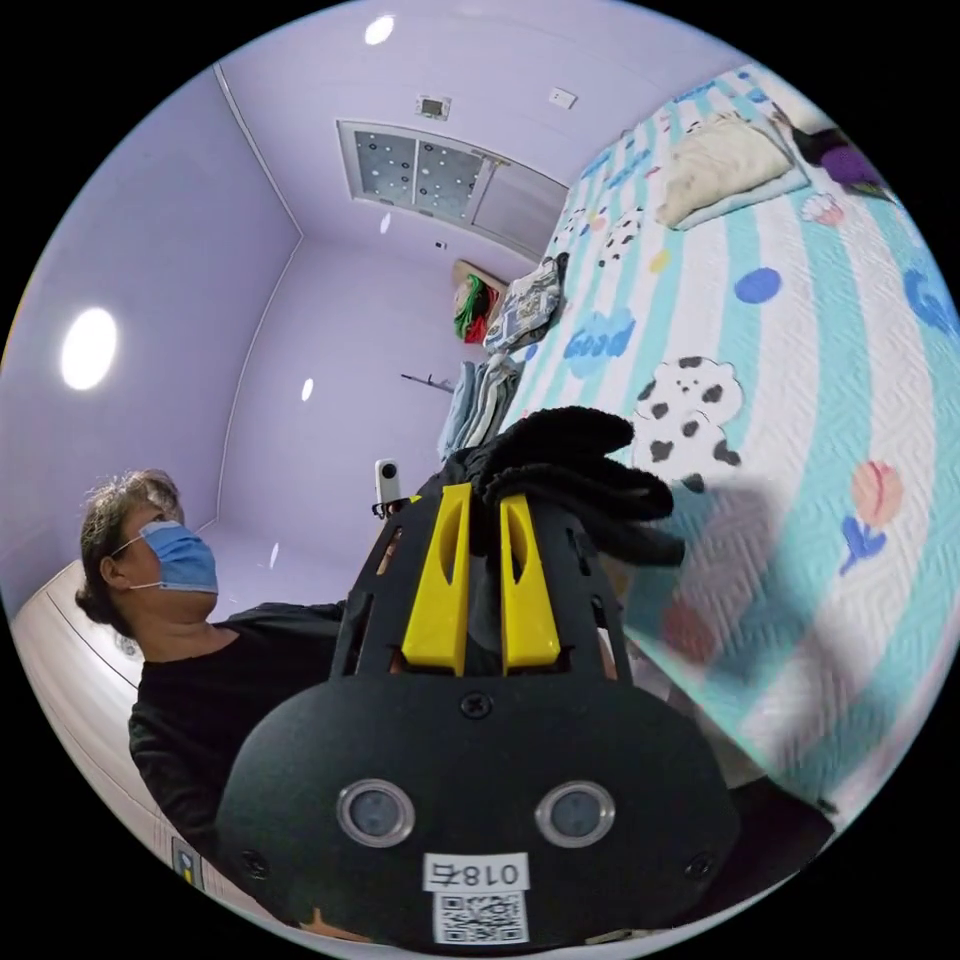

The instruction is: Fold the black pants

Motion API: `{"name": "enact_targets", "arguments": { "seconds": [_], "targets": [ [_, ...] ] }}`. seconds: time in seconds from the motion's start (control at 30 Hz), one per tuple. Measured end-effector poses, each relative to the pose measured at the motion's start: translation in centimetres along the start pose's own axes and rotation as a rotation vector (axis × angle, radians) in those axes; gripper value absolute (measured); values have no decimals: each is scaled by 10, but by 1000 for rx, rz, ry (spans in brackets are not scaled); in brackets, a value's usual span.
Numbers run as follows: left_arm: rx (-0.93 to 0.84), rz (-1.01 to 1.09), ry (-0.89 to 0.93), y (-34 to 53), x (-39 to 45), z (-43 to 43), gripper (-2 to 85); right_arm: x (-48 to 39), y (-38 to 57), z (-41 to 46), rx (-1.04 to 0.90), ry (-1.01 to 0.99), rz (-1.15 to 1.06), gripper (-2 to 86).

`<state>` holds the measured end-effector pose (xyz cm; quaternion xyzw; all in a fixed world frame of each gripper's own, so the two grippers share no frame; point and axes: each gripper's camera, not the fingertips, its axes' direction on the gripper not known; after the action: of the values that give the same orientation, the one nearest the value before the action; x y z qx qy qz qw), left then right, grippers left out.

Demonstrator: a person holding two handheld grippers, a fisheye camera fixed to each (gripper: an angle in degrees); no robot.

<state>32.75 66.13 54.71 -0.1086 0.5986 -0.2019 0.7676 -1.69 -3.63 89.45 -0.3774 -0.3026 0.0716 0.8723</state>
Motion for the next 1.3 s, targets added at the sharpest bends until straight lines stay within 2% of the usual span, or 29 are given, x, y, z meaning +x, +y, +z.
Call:
{"name": "enact_targets", "arguments": {
  "seconds": [0.13, 0.37, 0.43, 0.5, 0.57, 0.6, 0.67, 0.73, 0.77, 0.87, 0.97, 1.13, 1.3],
  "targets": [
    [60, 16, -120, -48, -43, -79, 38, -1, -81, 60, -22, -40, -37, 47],
    [271, 241, -343, -212, -50, -286, 51, -82, -296, 174, 151, -131, -416, 50],
    [315, 240, -407, -248, -69, -328, 58, -89, -341, 212, 188, -141, -461, 51],
    [345, 149, -476, -271, -113, -361, 70, -71, -394, 273, 210, -147, -435, 52],
    [463, -166, -585, -253, -202, -395, 118, -35, -426, 327, 214, -159, -342, 53],
    [498, -255, -609, -239, -225, -399, 135, -4, -441, 365, 213, -116, -254, 53],
    [689, -481, -602, -158, -298, -405, 161, 45, -453, 419, 197, -52, -106, 54],
    [913, -456, -522, -96, -316, -409, 159, 82, -452, 457, 187, 26, 22, 55],
    [988, -347, -455, -70, -311, -408, 152, 97, -447, 468, 215, -14, 50, 55],
    [916, -125, -476, -36, -263, -390, 144, 113, -435, 473, 258, -131, 36, 58],
    [856, -17, -465, -8, -212, -357, 138, 117, -436, 473, 242, -195, 59, 68],
    [800, 149, -423, 28, -122, -282, 135, 84, -430, 456, 191, -36, 3, 79],
    [716, 223, -340, 56, -77, -152, 117, 14, -327, 404, 116, 157, -321, 86]
  ]
}}
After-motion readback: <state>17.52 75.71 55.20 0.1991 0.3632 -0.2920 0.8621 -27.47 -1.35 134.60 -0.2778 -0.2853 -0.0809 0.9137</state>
